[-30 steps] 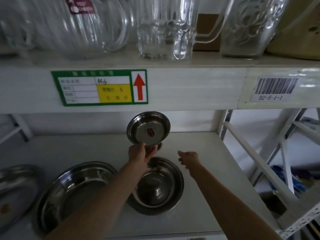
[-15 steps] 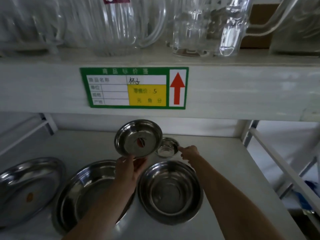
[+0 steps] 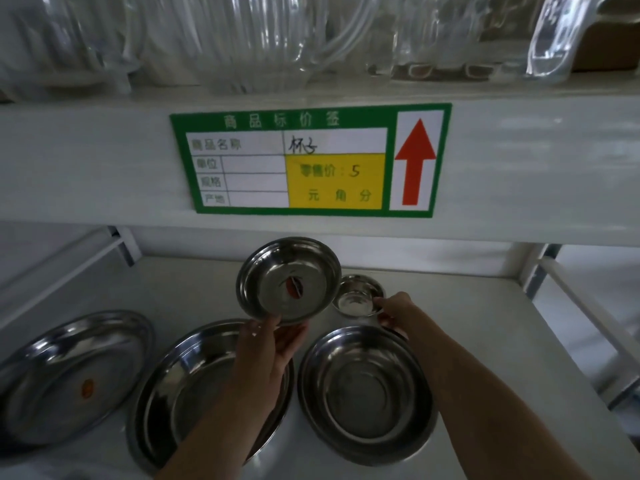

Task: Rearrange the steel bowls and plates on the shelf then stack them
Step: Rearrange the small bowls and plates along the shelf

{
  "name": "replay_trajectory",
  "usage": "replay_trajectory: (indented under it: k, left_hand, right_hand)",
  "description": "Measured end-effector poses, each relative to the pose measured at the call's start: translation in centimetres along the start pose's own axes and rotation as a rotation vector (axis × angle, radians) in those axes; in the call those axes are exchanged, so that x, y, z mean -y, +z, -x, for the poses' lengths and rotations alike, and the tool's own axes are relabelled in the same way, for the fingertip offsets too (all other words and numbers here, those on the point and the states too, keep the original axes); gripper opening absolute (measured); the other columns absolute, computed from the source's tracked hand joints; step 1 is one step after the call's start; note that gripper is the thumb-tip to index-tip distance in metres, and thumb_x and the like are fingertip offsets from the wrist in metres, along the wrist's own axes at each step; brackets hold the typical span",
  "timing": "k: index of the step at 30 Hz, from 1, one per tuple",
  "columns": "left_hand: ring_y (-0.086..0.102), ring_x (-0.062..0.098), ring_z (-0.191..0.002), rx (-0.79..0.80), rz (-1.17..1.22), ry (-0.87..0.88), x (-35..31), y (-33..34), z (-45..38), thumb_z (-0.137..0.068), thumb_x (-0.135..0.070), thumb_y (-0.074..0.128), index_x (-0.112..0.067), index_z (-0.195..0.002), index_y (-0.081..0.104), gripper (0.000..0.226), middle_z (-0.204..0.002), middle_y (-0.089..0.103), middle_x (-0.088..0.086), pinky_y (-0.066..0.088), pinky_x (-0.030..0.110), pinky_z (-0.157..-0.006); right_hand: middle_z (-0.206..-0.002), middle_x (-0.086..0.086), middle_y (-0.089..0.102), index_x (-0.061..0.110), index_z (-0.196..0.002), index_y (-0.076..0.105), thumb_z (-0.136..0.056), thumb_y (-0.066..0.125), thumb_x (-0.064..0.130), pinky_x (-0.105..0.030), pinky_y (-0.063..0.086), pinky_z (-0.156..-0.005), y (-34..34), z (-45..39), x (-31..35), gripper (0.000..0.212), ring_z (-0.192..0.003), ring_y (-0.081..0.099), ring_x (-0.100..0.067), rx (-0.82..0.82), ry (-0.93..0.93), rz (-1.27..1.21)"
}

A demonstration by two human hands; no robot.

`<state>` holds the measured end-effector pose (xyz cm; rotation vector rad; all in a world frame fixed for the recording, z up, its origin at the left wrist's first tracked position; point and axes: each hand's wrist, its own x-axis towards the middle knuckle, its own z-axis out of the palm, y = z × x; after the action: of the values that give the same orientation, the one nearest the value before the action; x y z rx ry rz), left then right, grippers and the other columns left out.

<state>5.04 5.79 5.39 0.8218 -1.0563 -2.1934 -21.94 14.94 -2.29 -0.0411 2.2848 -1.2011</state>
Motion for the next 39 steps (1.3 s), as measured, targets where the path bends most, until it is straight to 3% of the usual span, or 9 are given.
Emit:
replay_trajectory:
  k: [3,8,17,23,32,39]
  left_hand:
    - [0.068,0.028,-0.091,0.006,-0.015,0.006,-0.2,0.1,-0.1,-0.101,-0.012,0.042,0.012,-0.136,0.037,0.043,-0.119,0.061,0.028,0.060,0.031,-0.076]
    - [0.068,0.025,-0.085,0.023,-0.023,-0.007,-0.2,0.8,0.1,-0.101,-0.012,0.043,0.011,-0.134,0.040,0.041,-0.097,0.064,0.016,0.060,0.032,-0.076]
    - [0.069,0.027,-0.087,0.040,0.016,-0.030,0.1,1.7,0.4,-0.100,-0.013,0.046,0.011,-0.131,0.044,0.039,-0.101,0.065,0.020,0.060,0.030,-0.073]
    - [0.067,0.036,-0.107,0.131,0.108,-0.108,0.6,2.6,0.5,-0.094,-0.007,0.056,0.002,-0.126,0.053,0.033,-0.116,0.065,0.029,0.060,0.040,-0.082]
    - [0.068,0.035,-0.104,0.190,0.119,-0.186,2.7,6.0,1.4,-0.092,-0.010,0.057,0.000,-0.123,0.055,0.033,-0.117,0.065,0.028,0.061,0.037,-0.074]
    - [0.068,0.032,-0.104,0.263,0.042,-0.216,5.3,8.2,2.7,-0.095,-0.012,0.053,0.005,-0.126,0.052,0.035,-0.112,0.067,0.026,0.059,0.038,-0.084]
  right_hand:
    - [-0.068,-0.018,0.069,-0.005,-0.085,0.065,-0.087,0.069,0.018,-0.031,0.053,-0.057,-0.1,0.4,0.3,0.023,-0.055,0.063,-0.026,0.003,0.002,0.009]
    - [-0.052,-0.014,0.060,-0.003,-0.071,0.057,-0.089,0.062,0.006,-0.021,0.043,-0.036,-0.2,0.8,0.4,0.021,-0.033,0.054,-0.017,0.003,-0.005,-0.017]
    - [-0.037,-0.011,0.059,-0.004,-0.069,0.060,-0.084,0.062,-0.001,-0.023,0.039,-0.036,-2.4,1.0,-0.8,0.016,-0.032,0.052,-0.020,-0.055,-0.009,-0.012]
    - [-0.063,-0.020,0.067,-0.005,-0.073,0.064,-0.085,0.062,0.000,-0.033,0.050,-0.058,-5.0,2.1,-1.7,0.013,-0.054,0.059,-0.027,-0.085,-0.020,-0.113]
    - [-0.073,-0.021,0.068,-0.003,-0.080,0.062,-0.088,0.060,-0.001,-0.029,0.052,-0.056,-9.6,5.0,-4.1,0.008,-0.057,0.063,-0.023,-0.156,-0.020,-0.218]
    - [-0.071,-0.021,0.067,-0.003,-0.081,0.061,-0.088,0.058,-0.003,-0.029,0.052,-0.052,-13.0,7.6,-7.6,0.008,-0.056,0.064,-0.024,-0.238,0.028,-0.286]
